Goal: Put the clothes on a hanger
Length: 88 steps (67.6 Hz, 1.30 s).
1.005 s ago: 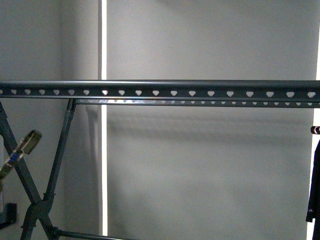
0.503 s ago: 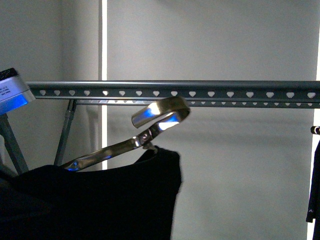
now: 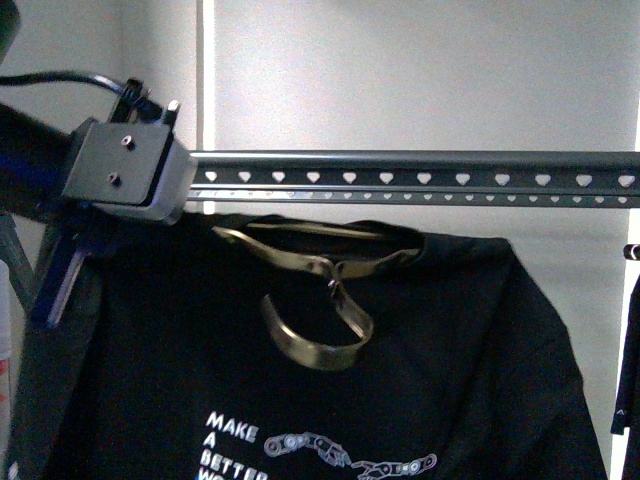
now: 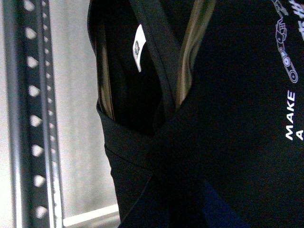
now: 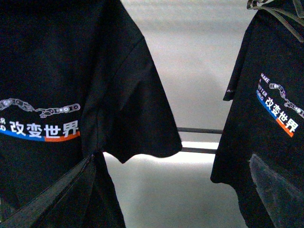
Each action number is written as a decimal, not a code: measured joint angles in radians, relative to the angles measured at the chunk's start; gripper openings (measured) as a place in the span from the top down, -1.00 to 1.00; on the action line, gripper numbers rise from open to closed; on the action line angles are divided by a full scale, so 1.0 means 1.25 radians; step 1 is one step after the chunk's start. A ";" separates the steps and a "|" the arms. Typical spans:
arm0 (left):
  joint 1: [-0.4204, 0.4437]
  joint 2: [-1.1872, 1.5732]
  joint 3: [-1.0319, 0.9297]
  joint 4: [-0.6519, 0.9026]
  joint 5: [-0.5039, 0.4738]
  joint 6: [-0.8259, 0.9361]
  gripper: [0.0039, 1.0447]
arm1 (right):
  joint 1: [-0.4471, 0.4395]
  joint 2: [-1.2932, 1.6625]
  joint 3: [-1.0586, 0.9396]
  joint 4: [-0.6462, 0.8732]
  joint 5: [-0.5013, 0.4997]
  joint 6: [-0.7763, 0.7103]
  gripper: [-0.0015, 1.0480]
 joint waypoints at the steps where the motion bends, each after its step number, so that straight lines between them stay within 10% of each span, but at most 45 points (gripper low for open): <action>1: -0.008 0.002 0.005 0.007 0.000 0.002 0.92 | 0.000 0.000 0.000 0.000 0.000 0.000 -0.86; 27: -0.150 0.033 0.051 0.054 -0.010 0.000 0.92 | 0.000 0.000 0.000 0.000 0.000 0.000 -0.86; 64: -0.159 0.047 0.051 0.106 -0.013 -0.039 0.92 | 0.000 0.000 0.000 0.000 -0.002 0.000 -0.86; 79: -0.161 0.047 0.051 0.106 -0.015 -0.039 0.92 | -0.250 0.250 0.123 -0.026 -0.533 -0.002 -0.86; 88: -0.158 0.048 0.051 0.106 -0.016 -0.038 0.92 | -0.310 0.384 0.206 0.141 -0.593 -0.125 -0.86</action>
